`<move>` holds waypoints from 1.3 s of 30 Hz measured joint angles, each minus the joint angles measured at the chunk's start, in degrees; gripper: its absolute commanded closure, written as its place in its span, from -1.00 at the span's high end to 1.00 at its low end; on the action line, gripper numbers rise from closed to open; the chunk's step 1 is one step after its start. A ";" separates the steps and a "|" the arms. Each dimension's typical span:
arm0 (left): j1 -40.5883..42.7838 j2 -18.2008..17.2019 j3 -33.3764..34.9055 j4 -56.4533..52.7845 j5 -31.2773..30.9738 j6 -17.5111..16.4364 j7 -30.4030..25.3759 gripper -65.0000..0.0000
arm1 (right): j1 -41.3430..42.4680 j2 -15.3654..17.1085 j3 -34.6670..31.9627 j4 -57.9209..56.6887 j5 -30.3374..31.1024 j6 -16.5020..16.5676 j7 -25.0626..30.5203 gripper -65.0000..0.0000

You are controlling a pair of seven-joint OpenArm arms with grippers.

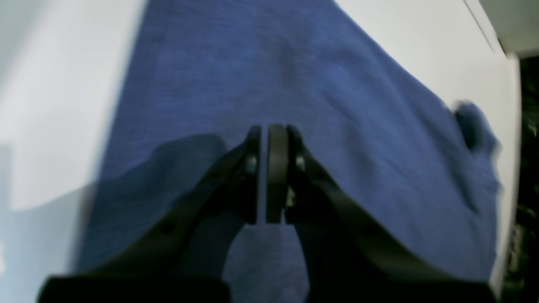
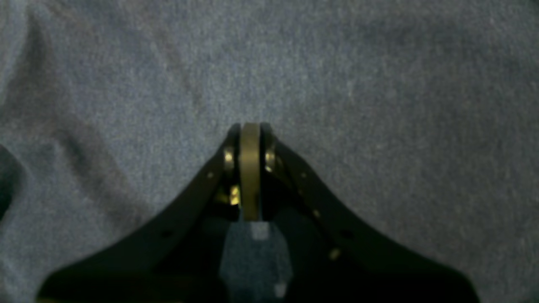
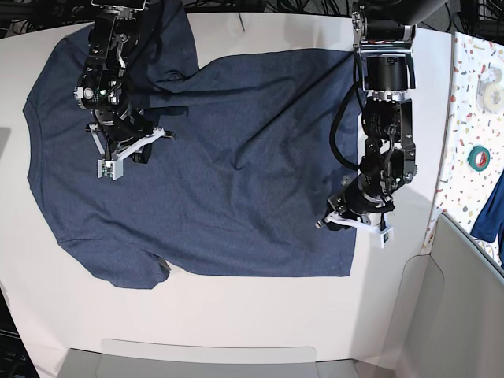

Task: Layout the t-shirt on the table in an organized manner, then fold the t-shirt properly
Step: 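Pull the grasped side edge with the left gripper away from the shirt center, then release the edge and move the left gripper to the shoulder corner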

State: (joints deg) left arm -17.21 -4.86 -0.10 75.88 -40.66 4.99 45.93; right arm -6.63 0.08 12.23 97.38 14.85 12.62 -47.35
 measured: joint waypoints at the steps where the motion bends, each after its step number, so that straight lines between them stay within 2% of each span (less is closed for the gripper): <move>1: -0.15 0.33 0.00 -0.92 0.00 -0.76 -0.07 -0.90 | -0.02 -0.02 0.00 0.00 0.02 0.00 0.00 -1.00; 5: -0.61 1.20 0.20 -8.39 -0.20 -2.05 -0.44 -0.90 | -0.04 -0.11 0.00 0.00 0.07 -0.02 0.04 -1.00; 8: -1.55 0.50 0.00 -13.75 -3.39 -4.42 -4.13 -0.90 | -0.20 -0.11 0.00 0.00 0.04 0.00 0.02 -1.00; 13: -6.36 0.50 0.00 -22.56 -2.43 -4.26 -10.64 -0.90 | -0.31 -0.11 0.00 0.00 0.02 -0.02 0.00 -1.00; 16: -8.46 -0.63 0.13 -26.64 -2.91 -5.25 -11.61 -0.90 | -0.20 -0.11 0.00 0.00 0.04 0.00 -0.02 -1.00; 22: -13.29 -1.40 0.68 -33.51 -2.29 -4.55 -15.76 -0.89 | -0.20 -0.11 -0.04 0.00 0.04 0.00 0.00 -1.00; 29: -17.59 -2.62 9.99 -39.63 -1.53 -3.67 -23.21 -0.89 | -0.20 -0.09 -0.04 0.00 0.04 0.00 -0.04 -1.00; 37: -20.22 -2.60 13.92 -44.92 -1.55 -3.96 -29.07 -0.89 | -0.22 -0.07 -0.04 0.00 0.02 0.00 -0.02 -1.00; 39: -21.64 -2.51 13.94 -46.95 -1.51 -2.36 -29.49 -0.89 | -0.22 -0.07 0.07 0.00 0.02 0.00 -0.04 -1.00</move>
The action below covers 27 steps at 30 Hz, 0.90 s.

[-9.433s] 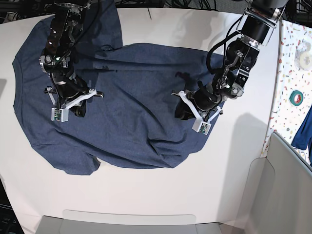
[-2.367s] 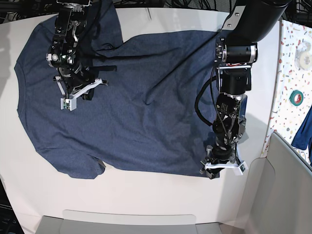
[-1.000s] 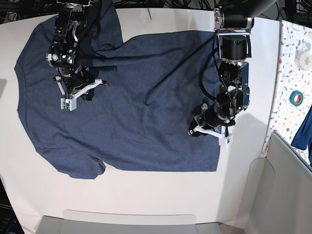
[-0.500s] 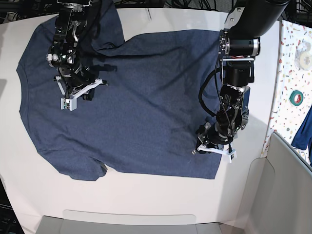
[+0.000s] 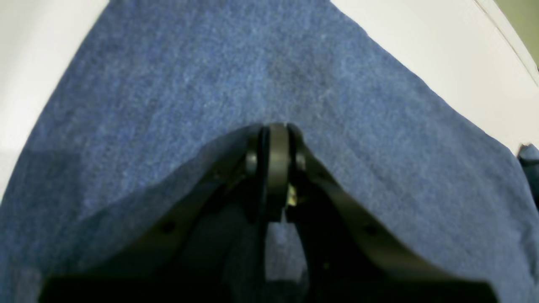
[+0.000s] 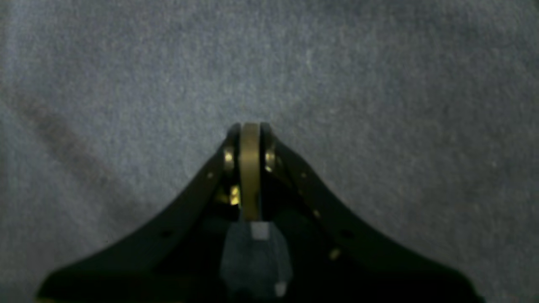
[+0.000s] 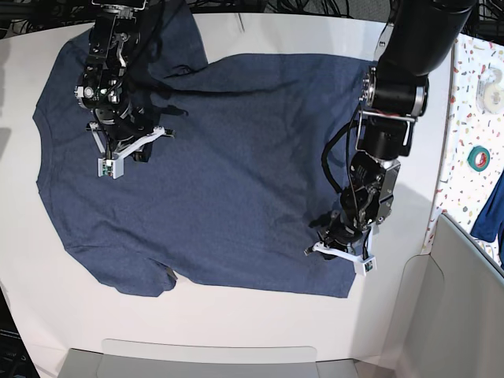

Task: Layout the t-shirt on the table in an organized manner, then fold the t-shirt properly
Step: 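Release the edge and move the left gripper to the shoulder corner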

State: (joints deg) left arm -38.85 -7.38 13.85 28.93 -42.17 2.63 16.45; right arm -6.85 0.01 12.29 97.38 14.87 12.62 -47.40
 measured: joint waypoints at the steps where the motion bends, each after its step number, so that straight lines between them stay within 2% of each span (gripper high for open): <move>1: -0.55 0.04 0.00 -0.79 0.07 1.20 -0.44 -0.89 | 0.04 0.11 0.00 0.00 -0.02 -0.02 0.00 -1.00; 3: -0.81 0.07 0.04 -1.42 0.44 2.14 -1.42 -0.89 | 0.28 0.28 0.13 0.00 -0.02 0.00 0.02 -1.00; 11: -1.01 0.07 0.04 -1.53 0.42 2.05 -1.97 -0.87 | 0.70 0.31 0.63 0.15 0.02 0.00 -0.04 -1.00; 16: -1.05 0.07 0.04 -1.62 0.44 2.05 -1.99 -0.71 | 3.08 1.36 3.04 0.15 -0.20 -0.09 0.04 -1.00; 22: -1.11 0.09 -0.04 0.13 0.44 2.34 -1.05 -0.43 | 5.38 0.92 4.39 0.15 0.04 -0.02 -0.37 -1.00; 24: -0.31 0.00 -0.37 4.85 0.90 3.69 3.69 -0.36 | 5.81 0.90 5.75 1.11 0.00 -0.04 -0.57 -1.00; 26: 0.87 -0.94 -1.66 12.41 1.11 4.92 13.51 -0.35 | 5.53 0.81 7.72 3.82 -0.26 -0.09 -0.57 -1.00; 27: 1.73 -1.40 -3.34 16.33 1.11 4.70 16.24 -0.35 | 5.40 0.74 8.66 5.14 -0.07 -0.13 -0.42 -0.96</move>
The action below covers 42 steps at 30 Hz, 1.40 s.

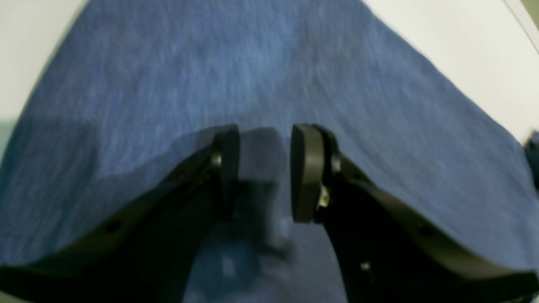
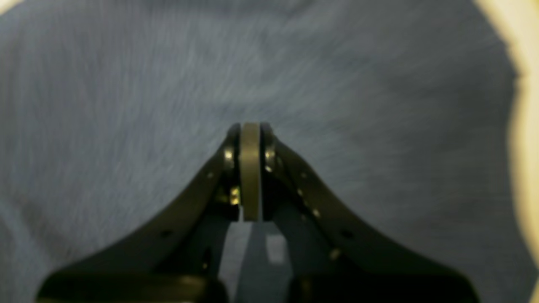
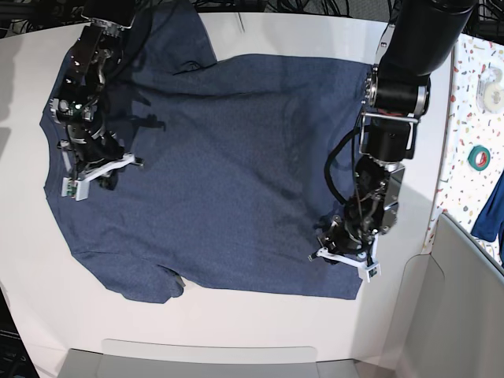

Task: Layout the t-shirt on the table in an organized manner, then fold the t-shirt properly
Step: 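Release the edge and move the left gripper to the shoulder corner, then grasp the shoulder corner with the left gripper and the sleeve with the right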

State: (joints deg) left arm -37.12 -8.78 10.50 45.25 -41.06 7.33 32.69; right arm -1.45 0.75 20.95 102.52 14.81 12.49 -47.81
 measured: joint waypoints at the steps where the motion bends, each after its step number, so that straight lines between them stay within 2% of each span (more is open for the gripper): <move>1: 1.51 -0.17 -2.16 4.72 0.13 0.11 2.03 -0.35 | -0.33 -0.02 0.94 1.27 0.26 0.00 0.13 -0.87; 4: 5.66 -0.48 -7.48 19.08 0.55 0.24 9.22 -0.35 | -2.34 -0.90 4.04 4.72 3.93 -0.11 0.20 -0.58; 5: 7.28 -0.59 -8.24 23.45 0.33 0.04 9.62 -0.35 | -3.43 -1.27 5.05 5.86 5.29 -0.26 0.11 -0.50; 7: 10.47 -0.59 -8.94 31.58 0.57 0.33 13.55 -0.35 | -5.42 -1.31 6.71 7.91 9.29 -0.13 -0.15 -0.44; 11: 18.62 -0.74 -8.72 45.70 0.44 -0.24 15.02 -0.35 | -10.73 -0.92 10.97 10.29 19.65 -0.04 0.35 -0.43; 13: 22.62 -2.08 -8.48 50.29 -0.09 -0.81 15.39 -0.35 | -13.75 -0.98 13.88 10.25 25.22 -0.31 0.04 -0.43; 18: 33.55 -7.08 -9.05 62.34 0.87 0.11 15.13 -0.35 | -24.72 -1.73 21.20 9.97 45.16 -0.15 0.11 -0.44; 21: 37.99 -8.59 -9.01 67.41 0.37 -0.33 15.08 -0.35 | -29.79 -2.71 24.94 10.10 53.77 0.02 0.35 -0.44; 23: 40.50 -9.20 -8.92 69.37 0.31 -0.39 15.15 -0.35 | -32.57 -3.72 27.96 10.08 56.72 -0.15 0.39 -0.44; 28: 46.56 -10.27 -10.27 71.34 0.39 -0.74 15.17 -0.35 | -39.06 -3.91 32.76 10.03 61.94 0.13 0.37 -0.44; 33: 50.36 -10.14 -14.78 71.38 0.37 -0.72 15.13 -0.35 | -40.94 -5.01 37.86 7.26 66.64 0.61 -7.78 -0.44; 35: 51.28 -10.16 -15.32 71.67 0.37 -0.70 15.13 -0.35 | -40.41 -5.62 39.21 4.00 66.27 0.55 -12.26 -0.44; 38: 52.57 -10.16 -15.50 72.19 0.11 -0.87 15.13 -0.35 | -38.53 -5.55 39.23 -1.22 63.98 0.59 -13.16 -0.44; 42: 52.78 -10.16 -15.50 72.19 0.17 -0.87 15.10 -0.35 | -34.93 -5.62 39.15 -5.25 59.39 4.57 -16.41 -0.44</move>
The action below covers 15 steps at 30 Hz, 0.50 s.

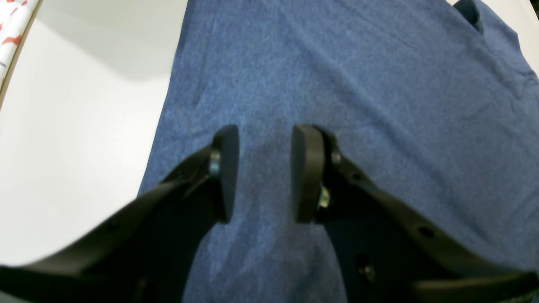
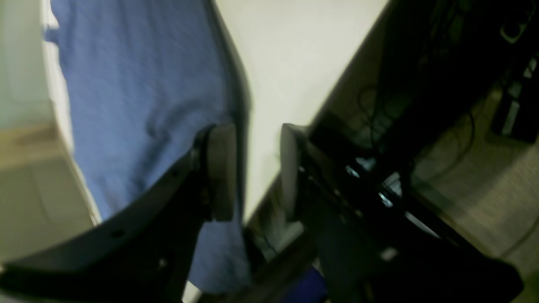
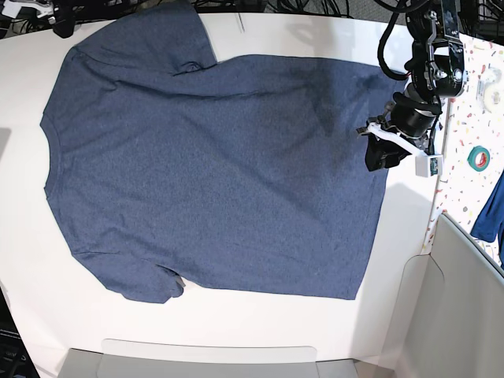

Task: Layout the t-shirt on the table in an organized manner, then fold the t-shirt properly
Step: 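Grasp the shoulder corner with the left gripper and the sleeve with the right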

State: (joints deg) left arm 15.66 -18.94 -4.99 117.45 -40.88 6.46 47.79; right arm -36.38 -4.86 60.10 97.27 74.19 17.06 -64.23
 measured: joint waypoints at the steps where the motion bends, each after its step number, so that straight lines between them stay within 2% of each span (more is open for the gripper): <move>1: 0.02 0.02 0.00 0.00 -0.02 0.00 0.00 -0.35 | 0.79 -0.24 -0.02 -0.07 -0.72 0.31 -0.85 -0.44; 7: -0.13 0.02 0.02 -0.02 -0.02 0.00 0.02 -0.35 | 3.26 -0.13 0.00 -0.07 -1.57 0.76 -3.10 -0.44; 15: -0.44 0.02 0.11 -0.09 0.00 -0.02 0.02 -0.35 | 4.33 -0.11 -2.08 -0.07 -1.70 0.79 -2.64 -0.44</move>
State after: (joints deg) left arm 15.22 -18.92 -4.89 117.36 -40.88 6.44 47.81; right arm -32.05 -4.97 58.02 97.21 72.49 17.85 -66.87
